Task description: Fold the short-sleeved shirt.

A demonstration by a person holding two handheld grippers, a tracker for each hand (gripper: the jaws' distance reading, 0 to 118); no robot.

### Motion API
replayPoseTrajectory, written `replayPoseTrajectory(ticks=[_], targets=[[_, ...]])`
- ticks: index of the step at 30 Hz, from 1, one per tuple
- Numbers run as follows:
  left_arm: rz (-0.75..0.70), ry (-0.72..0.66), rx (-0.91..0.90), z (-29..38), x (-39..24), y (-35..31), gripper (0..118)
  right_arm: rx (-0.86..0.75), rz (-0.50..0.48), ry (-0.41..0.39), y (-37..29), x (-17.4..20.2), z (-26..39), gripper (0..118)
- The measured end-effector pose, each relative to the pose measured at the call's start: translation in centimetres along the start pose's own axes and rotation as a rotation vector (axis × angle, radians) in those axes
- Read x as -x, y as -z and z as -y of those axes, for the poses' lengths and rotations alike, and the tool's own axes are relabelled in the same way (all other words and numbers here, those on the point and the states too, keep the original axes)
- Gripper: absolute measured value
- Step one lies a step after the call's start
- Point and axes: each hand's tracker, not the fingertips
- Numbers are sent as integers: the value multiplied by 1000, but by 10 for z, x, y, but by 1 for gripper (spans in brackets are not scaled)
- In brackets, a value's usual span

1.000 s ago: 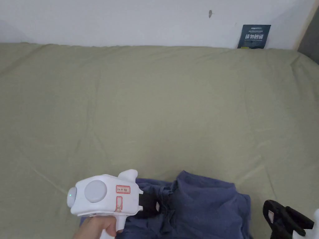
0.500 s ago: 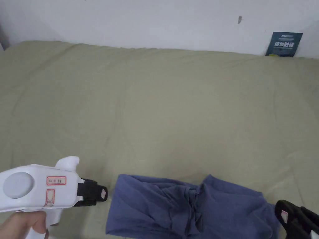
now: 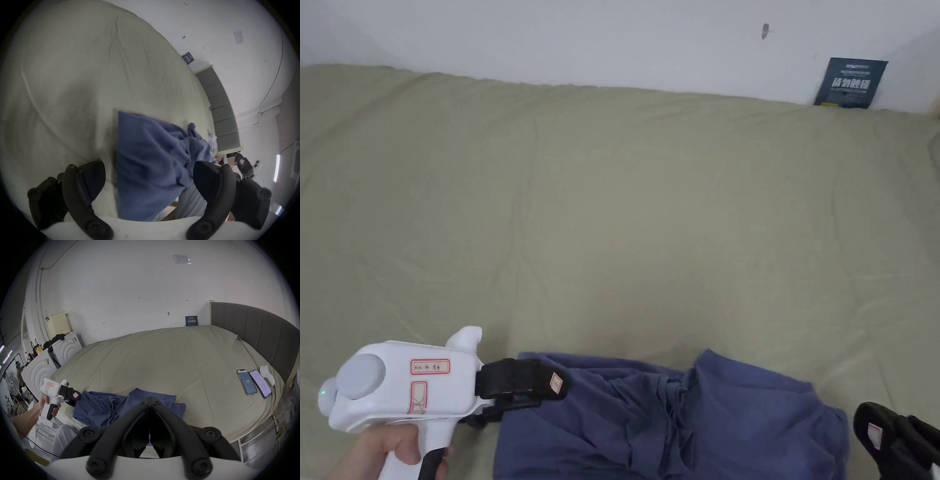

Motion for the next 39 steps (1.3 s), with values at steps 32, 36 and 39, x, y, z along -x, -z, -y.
replayPoseTrajectory(ticks=[32,36,39], targets=[[-765,307,-117,19,-146,-97,10,-34,-106,8,-12,-4,-2,0],[-813,431,-56,31,-183,-61,10,-36,-91,35,-17,-18,4,0],[-800,470,-18,38,-204,-32,10,-33,-85,67,-19,-27,7,0]])
